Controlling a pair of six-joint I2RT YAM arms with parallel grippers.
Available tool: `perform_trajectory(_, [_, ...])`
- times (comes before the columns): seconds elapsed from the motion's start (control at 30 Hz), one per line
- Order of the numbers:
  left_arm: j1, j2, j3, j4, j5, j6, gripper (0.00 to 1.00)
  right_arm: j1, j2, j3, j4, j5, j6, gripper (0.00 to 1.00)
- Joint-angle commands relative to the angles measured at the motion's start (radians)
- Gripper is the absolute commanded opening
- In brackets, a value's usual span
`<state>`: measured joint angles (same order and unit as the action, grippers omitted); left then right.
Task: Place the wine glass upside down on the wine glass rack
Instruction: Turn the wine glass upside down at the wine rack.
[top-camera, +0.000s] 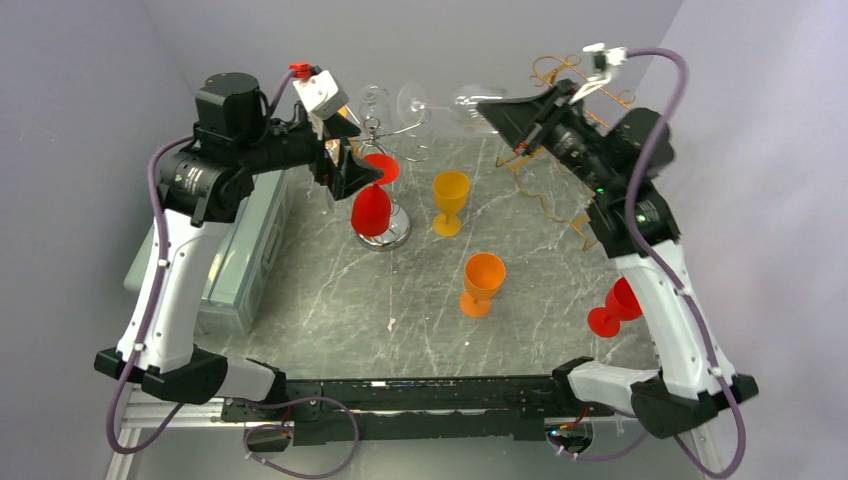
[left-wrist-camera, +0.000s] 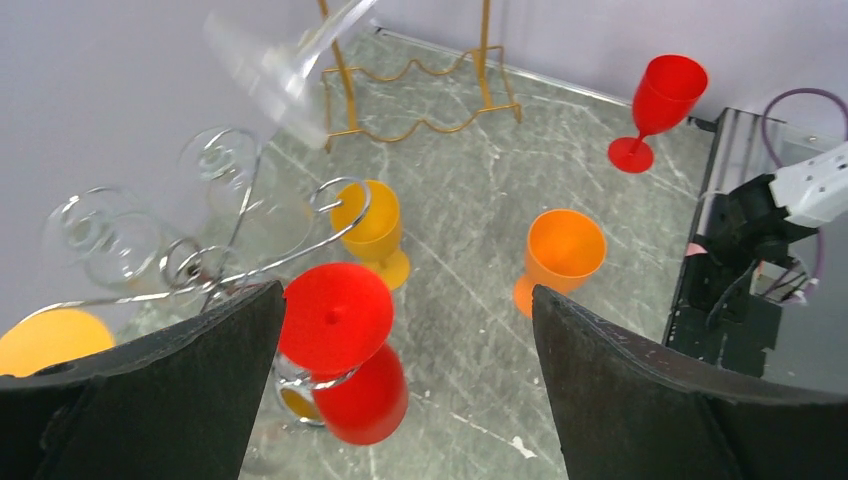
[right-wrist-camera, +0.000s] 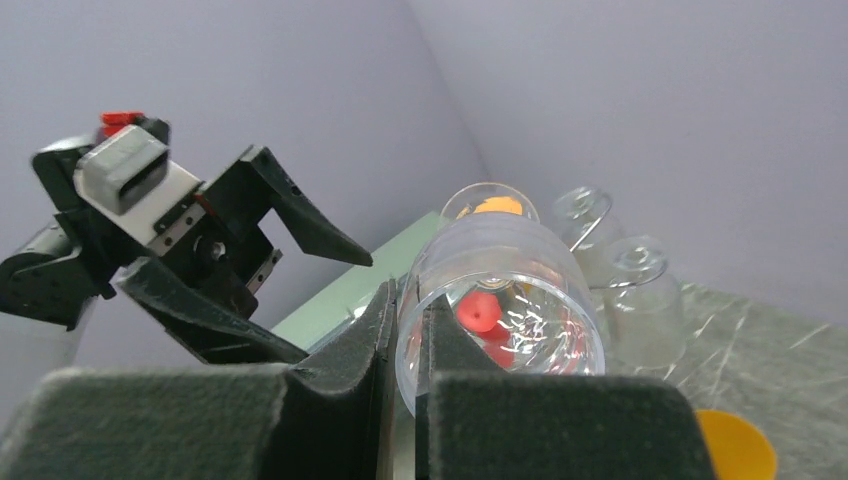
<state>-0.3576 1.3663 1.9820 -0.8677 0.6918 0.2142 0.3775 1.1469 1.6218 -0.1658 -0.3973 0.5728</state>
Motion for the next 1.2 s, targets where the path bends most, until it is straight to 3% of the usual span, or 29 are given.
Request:
perform_trajectory(0.0, [-0.052,0.043,0.027,0.083,-0.005,-0.053,0.99,0.066,0.04,0.005,0.136,-0.026,0.034,0.0])
perform_trajectory(0.37, [-0.066,0.058,-0.014,0.196,-0.201,-0.095,0.96,0.134,0.005,-0.044,0.161,0.02,-0.006,0.0])
perform_trajectory(0.73, [-0.066,0.008,-0.068,0.216,-0.237,-0.102,0.99,0.147,-0.02,-0.07,0.16,0.041,-0.043,0.0])
perform_trajectory(0.9, [-0.066,0.016,-0.109,0.239,-0.136,-0.152,0.99,0.156,-0.013,-0.095,0.238,0.007,0.003,0.0])
perform_trajectory(1.03, [-0.064,0.049,-0.087,0.259,-0.06,-0.14,0.92,0.18,-0.014,-0.126,0.271,-0.001,0.015,0.0])
perform_trajectory(1.17, [-0.056,0.068,-0.07,0.301,-0.067,-0.139,0.69,0.204,-0.031,-0.175,0.299,0.001,0.011,0.0])
